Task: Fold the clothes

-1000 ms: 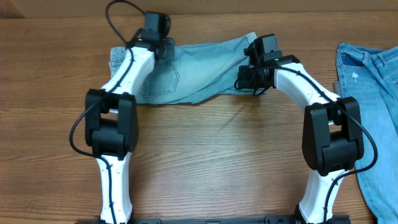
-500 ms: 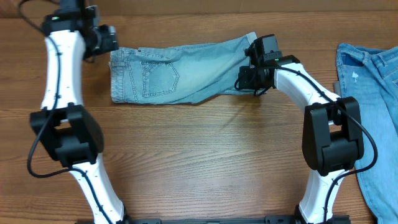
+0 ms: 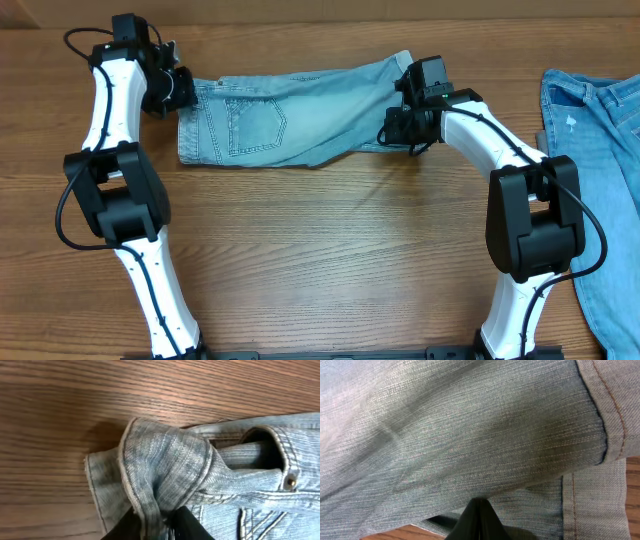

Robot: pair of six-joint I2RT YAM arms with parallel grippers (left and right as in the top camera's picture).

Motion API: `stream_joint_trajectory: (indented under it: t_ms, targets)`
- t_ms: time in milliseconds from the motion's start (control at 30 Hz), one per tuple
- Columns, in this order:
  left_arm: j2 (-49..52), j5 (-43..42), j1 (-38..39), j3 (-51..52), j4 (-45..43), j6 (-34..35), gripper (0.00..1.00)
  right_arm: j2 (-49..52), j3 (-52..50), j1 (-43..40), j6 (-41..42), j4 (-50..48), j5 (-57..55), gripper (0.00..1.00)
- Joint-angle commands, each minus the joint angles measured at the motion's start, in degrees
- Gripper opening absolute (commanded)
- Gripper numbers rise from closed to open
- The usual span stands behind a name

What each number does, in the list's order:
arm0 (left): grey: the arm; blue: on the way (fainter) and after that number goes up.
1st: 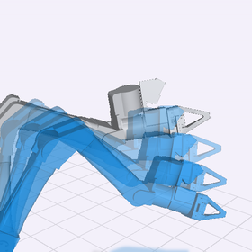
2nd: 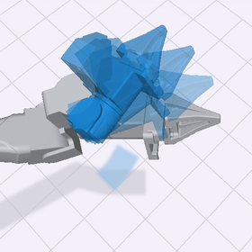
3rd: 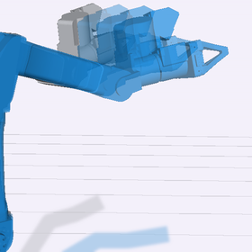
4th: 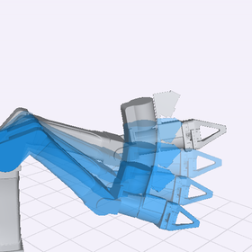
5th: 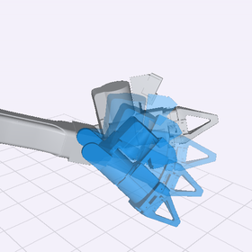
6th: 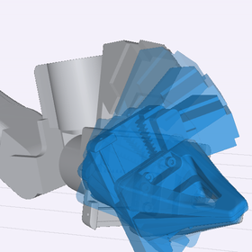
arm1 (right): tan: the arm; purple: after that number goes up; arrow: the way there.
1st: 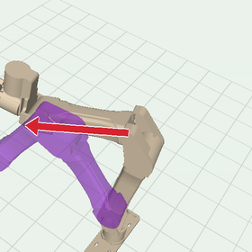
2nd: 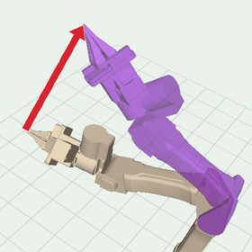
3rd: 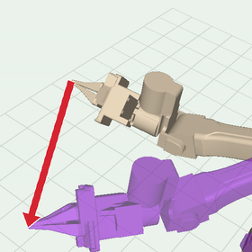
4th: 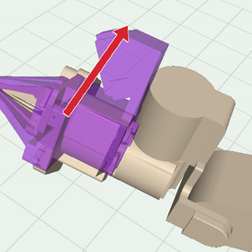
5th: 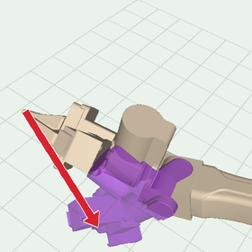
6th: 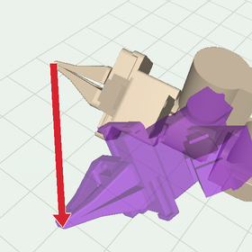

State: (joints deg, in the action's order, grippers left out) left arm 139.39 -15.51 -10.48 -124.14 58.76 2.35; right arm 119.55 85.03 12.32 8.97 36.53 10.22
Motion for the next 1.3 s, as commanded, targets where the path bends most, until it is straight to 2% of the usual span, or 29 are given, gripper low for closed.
stream_joint_trajectory:
  t_ms: [0, 100, 333, 367, 400, 500, 600, 633, 667, 767, 900, 967, 1267]
  targets:
    - [0.3, -1.5, -0.5, -0.2, -0.4, -1.1, 0.17, 0.2, -0.2, -0.1, -0.3, 0.1, -0.3, 0.04]
    - [0.3, -1.5, -1.4, -1.0, 1.0, -0.8, 0.04, 0.2, -0.2, -0.1, -0.3, 0.0, -0.3, 0.04]
    - [0.2, -2.1, -7.9, -2.6, 5.3, 5.5, 0.04, 0.2, -0.2, -0.1, -0.3, 0.0, -0.3, 0.04]
    - [0.2, -2.1, -7.9, -2.7, 5.4, 5.3, 0.12, 0.2, -0.2, -0.1, -0.3, 0.0, -0.3, 0.04]
    - [0.2, -2.1, -7.8, -2.7, 5.5, 5.3, 0.26, 0.2, -0.2, -0.1, -0.3, 0.0, -0.3, 0.04]
    - [0.0, -3.7, -7.1, -5.2, 6.3, 4.2, 0.54, -0.3, 1.4, -0.1, -0.3, -0.1, 0.2, 0.04]
    - [-1.9, -7.0, -6.1, -12.5, 10.1, 4.3, 0.69, -2.6, 6.2, 0.2, -0.2, -0.5, 3.9, 0.04]
    - [-2.4, -7.0, -5.4, -13.3, 11.0, 4.3, 0.73, -2.5, 7.2, 0.2, 0.3, -1.0, 3.9, 0.08]
    - [-2.5, -7.0, -4.4, -13.4, 11.8, 4.3, 0.74, -2.5, 7.2, 0.2, 1.2, -2.0, 4.0, 0.09]
    - [-1.9, -4.5, 0.9, -11.4, 13.6, 3.2, 0.64, 1.8, 7.2, 0.3, 1.9, -8.7, 8.2, 0.09]
    - [-1.9, 1.1, 6.1, -11.0, 13.0, 3.2, 0.65, 7.8, 7.2, 0.5, 1.4, -16.1, 13.1, 0.09]
    - [-1.9, 1.3, 7.5, -10.8, 12.6, 3.2, 0.65, 10.8, 7.2, 0.9, 1.0, -18.0, 13.5, 0.09]
    - [-1.9, 3.3, 11.0, -3.6, 12.7, 1.4, 0.65, 13.2, 6.8, 1.0, -0.5, -7.8, 2.8, 0.04]
